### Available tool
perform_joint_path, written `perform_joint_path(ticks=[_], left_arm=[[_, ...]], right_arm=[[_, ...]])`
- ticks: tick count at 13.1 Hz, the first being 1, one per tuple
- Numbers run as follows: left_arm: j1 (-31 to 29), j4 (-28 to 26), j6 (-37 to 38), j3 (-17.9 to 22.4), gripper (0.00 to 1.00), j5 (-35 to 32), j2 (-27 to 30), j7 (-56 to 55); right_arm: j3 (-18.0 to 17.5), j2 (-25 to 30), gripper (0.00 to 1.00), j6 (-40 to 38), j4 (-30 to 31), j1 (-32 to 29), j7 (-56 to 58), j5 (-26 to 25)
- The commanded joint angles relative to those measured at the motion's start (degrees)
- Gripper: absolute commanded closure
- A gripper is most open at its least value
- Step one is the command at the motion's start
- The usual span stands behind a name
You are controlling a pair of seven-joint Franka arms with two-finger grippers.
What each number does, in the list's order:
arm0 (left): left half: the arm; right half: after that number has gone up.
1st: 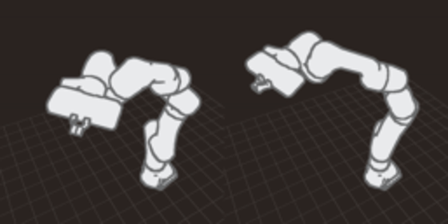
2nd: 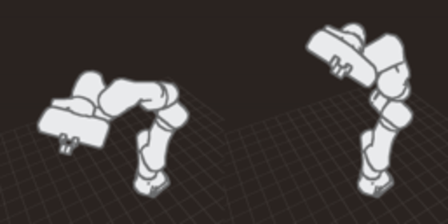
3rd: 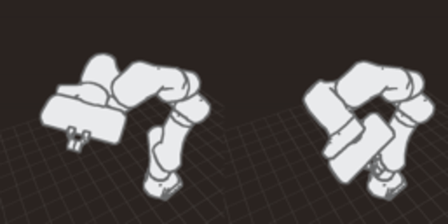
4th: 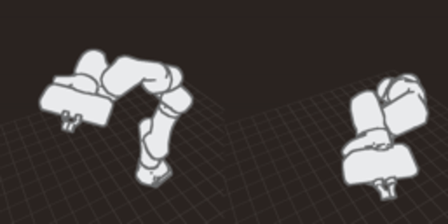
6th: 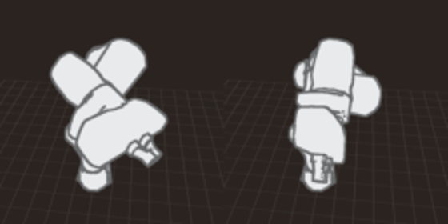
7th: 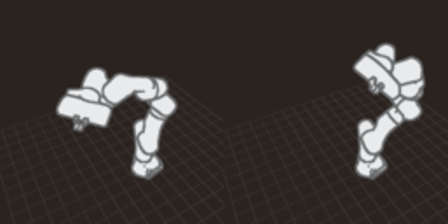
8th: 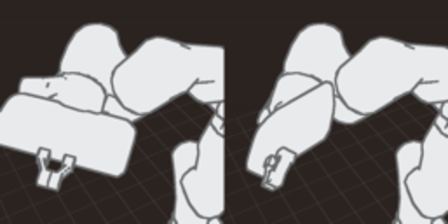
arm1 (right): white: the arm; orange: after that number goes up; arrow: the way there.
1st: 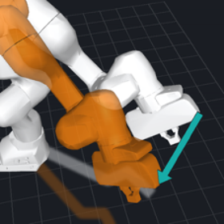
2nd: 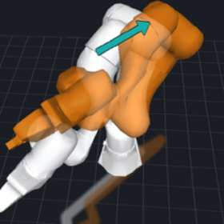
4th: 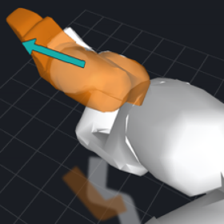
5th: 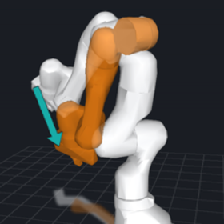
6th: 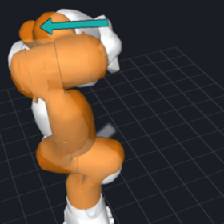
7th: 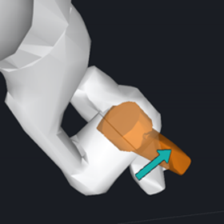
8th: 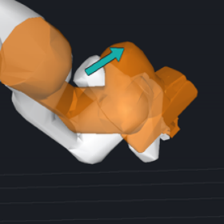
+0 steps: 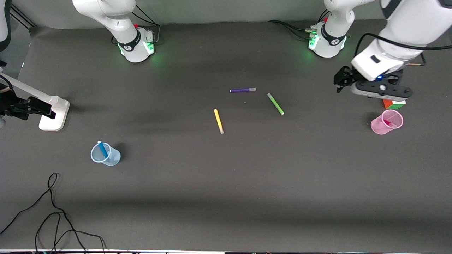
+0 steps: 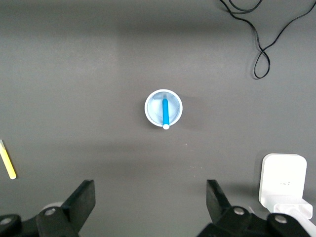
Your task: Place pink and blue markers in matching cups
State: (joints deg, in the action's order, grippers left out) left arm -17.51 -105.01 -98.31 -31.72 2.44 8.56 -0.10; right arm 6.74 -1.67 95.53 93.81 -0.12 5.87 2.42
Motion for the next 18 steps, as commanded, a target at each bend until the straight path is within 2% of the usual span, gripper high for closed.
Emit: perform_joint_path(ticks=[1,8,10,11,13,14,18], left_arm=[[-0.24,3.75,3.81,-0.01,0.01,-1.56,-2.23,-1.31],[-0.77,4.64,5.93,0.25,0.01,-1.47,-3.46,-0.61],[1.33,4.81,6.46,1.74,0.01,-1.56,-3.20,-0.52],[5.87,4.99,6.64,5.58,0.01,-1.56,-3.37,-0.61],[18.59,4.82,6.64,19.61,0.01,-1.73,-3.37,-0.61],[21.79,4.81,6.72,23.25,0.01,-1.82,-3.37,-0.61],[21.82,4.99,6.73,23.55,0.01,-2.09,-3.55,-0.87]], right_arm=[[-1.12,1.84,0.00,-0.78,1.38,-0.32,-2.00,-1.54],[-1.38,1.93,0.00,-1.75,0.94,-0.24,-4.99,-1.63],[-1.38,1.67,0.00,-2.53,0.41,-0.23,-5.34,-1.63],[-1.38,1.67,0.00,-2.80,0.41,-0.23,-5.34,-1.63],[-1.21,1.76,0.00,-3.15,0.50,-0.23,-5.69,-1.72],[-0.95,1.76,0.00,-4.81,0.41,-0.32,-5.61,-1.72],[-0.85,1.84,0.00,-5.44,0.32,-0.32,-6.84,-1.72]])
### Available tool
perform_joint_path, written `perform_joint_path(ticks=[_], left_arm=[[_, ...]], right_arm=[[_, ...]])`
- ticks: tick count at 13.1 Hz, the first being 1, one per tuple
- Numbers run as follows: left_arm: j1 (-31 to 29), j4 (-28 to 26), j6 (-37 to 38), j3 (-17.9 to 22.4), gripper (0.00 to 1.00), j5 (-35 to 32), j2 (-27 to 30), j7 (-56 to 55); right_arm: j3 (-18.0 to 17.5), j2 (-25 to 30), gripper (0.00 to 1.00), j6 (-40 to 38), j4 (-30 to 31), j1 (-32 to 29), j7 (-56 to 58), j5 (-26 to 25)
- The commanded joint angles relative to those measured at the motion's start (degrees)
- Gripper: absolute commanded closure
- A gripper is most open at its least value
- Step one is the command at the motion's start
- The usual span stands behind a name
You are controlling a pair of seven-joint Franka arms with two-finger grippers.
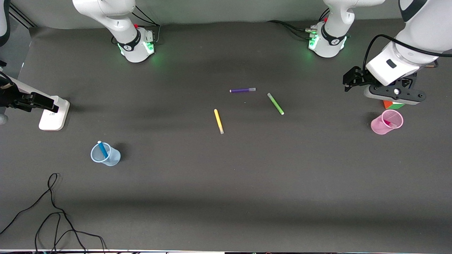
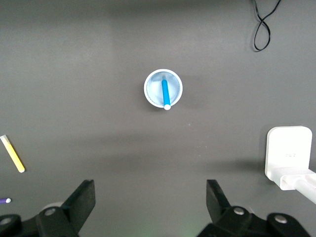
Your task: Place pink and blue markers in matching cups
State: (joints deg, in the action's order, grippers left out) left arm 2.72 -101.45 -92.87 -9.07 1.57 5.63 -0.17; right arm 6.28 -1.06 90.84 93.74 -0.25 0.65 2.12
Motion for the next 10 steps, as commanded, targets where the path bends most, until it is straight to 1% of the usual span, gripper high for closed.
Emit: perform_joint_path(ticks=[1,3,5,6,10], left_arm=[[1.59,1.52,1.29,0.89,0.01,-2.17,-0.79,-0.79],[1.59,1.78,1.29,0.72,0.01,-4.29,-1.14,-0.53],[1.50,1.96,1.55,0.89,0.01,-4.29,-2.02,-0.18],[1.50,1.96,1.55,0.89,0.01,-4.29,-2.02,-0.09],[1.24,2.05,1.47,0.98,0.01,-4.29,-2.11,0.09]], right_arm=[[-0.39,1.23,0.00,-0.76,0.48,-0.19,-1.45,-1.42],[-0.39,1.32,0.00,-0.23,0.48,-0.19,0.39,-1.59],[-0.22,1.50,0.00,-0.05,0.57,-0.19,3.12,-1.94],[-0.31,1.50,0.00,-0.05,0.57,-0.19,3.30,-2.73],[-0.31,1.50,0.00,-0.14,0.57,-0.19,6.38,-3.26]])
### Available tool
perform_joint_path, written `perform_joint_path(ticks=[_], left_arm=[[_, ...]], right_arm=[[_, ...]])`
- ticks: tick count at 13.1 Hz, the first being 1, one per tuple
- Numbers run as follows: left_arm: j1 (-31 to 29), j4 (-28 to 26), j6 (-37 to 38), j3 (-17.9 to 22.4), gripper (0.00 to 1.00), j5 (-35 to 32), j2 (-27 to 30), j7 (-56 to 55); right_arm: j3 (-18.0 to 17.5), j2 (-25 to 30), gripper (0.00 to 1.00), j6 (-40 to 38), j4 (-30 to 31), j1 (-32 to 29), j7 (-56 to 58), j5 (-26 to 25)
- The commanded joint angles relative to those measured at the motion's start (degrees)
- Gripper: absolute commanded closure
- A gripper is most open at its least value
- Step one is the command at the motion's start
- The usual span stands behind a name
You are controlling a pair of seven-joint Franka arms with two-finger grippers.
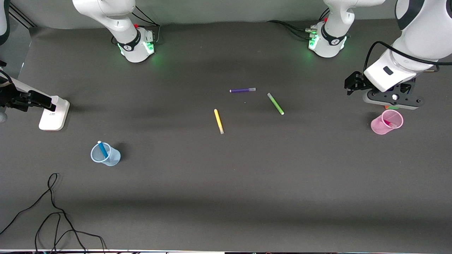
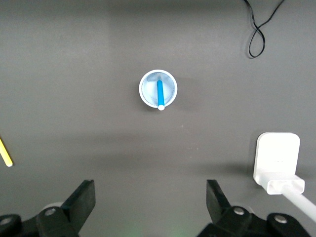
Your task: Place pink and blue markers in matching cups
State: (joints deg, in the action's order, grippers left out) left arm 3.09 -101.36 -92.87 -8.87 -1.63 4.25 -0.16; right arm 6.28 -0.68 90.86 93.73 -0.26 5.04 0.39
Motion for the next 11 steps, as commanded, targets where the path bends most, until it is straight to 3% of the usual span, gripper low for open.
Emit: perform_joint_path(ticks=[1,11], left_arm=[[0.86,1.96,1.46,0.79,0.01,-1.10,-0.74,0.07],[0.78,1.78,1.73,0.87,0.01,-1.10,-0.91,0.07]], right_arm=[[-0.30,1.03,0.00,-0.16,0.57,-0.18,1.99,-1.53],[-0.30,0.68,0.00,-0.24,0.31,-0.18,1.64,-1.53]])
